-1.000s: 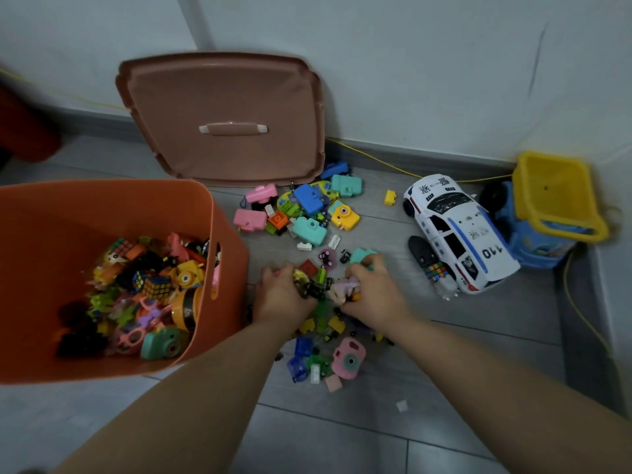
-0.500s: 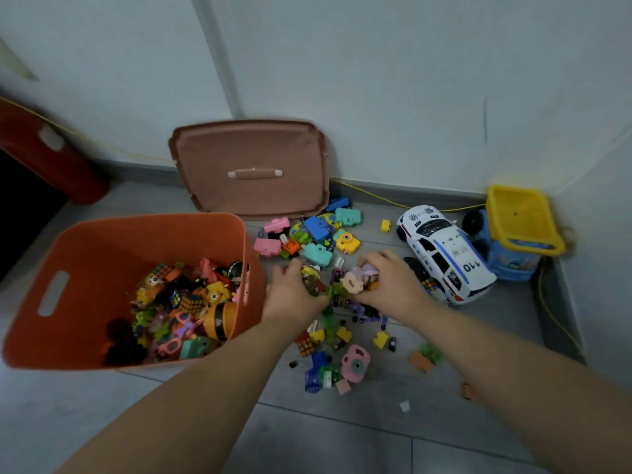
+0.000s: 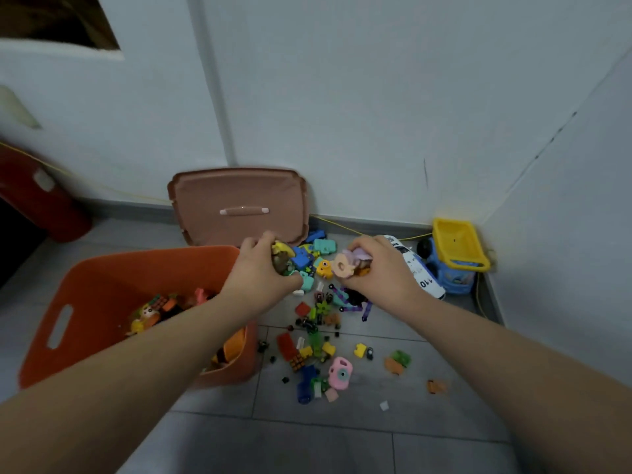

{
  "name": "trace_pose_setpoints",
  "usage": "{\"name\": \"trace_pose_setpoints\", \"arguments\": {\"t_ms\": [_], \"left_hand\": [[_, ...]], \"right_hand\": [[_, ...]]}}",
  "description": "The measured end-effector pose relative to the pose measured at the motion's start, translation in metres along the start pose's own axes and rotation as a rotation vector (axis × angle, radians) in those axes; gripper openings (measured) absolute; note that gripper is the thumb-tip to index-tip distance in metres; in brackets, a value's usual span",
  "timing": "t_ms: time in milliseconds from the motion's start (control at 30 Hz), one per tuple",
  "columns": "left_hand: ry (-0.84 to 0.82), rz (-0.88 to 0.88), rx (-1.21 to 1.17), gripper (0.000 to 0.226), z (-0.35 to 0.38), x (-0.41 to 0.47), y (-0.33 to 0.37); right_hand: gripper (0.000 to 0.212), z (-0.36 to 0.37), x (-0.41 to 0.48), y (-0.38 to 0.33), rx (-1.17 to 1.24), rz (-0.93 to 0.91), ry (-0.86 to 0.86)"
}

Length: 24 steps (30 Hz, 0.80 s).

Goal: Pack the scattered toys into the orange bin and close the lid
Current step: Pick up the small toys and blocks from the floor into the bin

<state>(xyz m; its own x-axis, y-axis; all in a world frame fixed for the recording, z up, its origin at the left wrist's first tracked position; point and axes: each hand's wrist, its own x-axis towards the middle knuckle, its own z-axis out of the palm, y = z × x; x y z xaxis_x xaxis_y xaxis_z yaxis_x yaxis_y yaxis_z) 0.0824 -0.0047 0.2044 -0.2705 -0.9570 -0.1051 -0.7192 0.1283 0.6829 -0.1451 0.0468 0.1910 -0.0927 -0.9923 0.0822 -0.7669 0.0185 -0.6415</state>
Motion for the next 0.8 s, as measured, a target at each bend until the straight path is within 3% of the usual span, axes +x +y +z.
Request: {"name": "trace_pose_setpoints", "arguments": {"t_ms": [133, 333, 433, 533, 667, 800], "left_hand": [[0.027, 0.018, 0.025, 0.045, -0.057, -0.01, -0.015], [0.159, -0.147, -0.07, 0.041, -0.132, -0.004, -0.066], [0.197, -0.181, -0.003, 0.043, -0.161, -0.001, -0.091], [0.098, -0.186, 0.153, 0.056, -0.176, -0.007, -0.107], [-0.067, -0.259, 0.391, 0.056, -0.186, -0.011, -0.14], [-0.219, -0.382, 0.413, 0.065, -0.187, -0.013, -0.169]], "right_hand": [[0.037, 0.002, 0.02, -0.047, 0.044, -0.044, 0.006], [0.035, 0.048, 0.056, -0.12, 0.117, -0.105, -0.033], [0.035, 0.082, 0.067, -0.154, 0.129, -0.153, -0.075], [0.034, 0.11, 0.068, -0.174, 0.185, -0.167, -0.08], [0.034, 0.161, 0.068, -0.193, 0.153, -0.17, -0.2], [0.037, 0.2, 0.065, -0.207, 0.156, -0.154, -0.32]]}}
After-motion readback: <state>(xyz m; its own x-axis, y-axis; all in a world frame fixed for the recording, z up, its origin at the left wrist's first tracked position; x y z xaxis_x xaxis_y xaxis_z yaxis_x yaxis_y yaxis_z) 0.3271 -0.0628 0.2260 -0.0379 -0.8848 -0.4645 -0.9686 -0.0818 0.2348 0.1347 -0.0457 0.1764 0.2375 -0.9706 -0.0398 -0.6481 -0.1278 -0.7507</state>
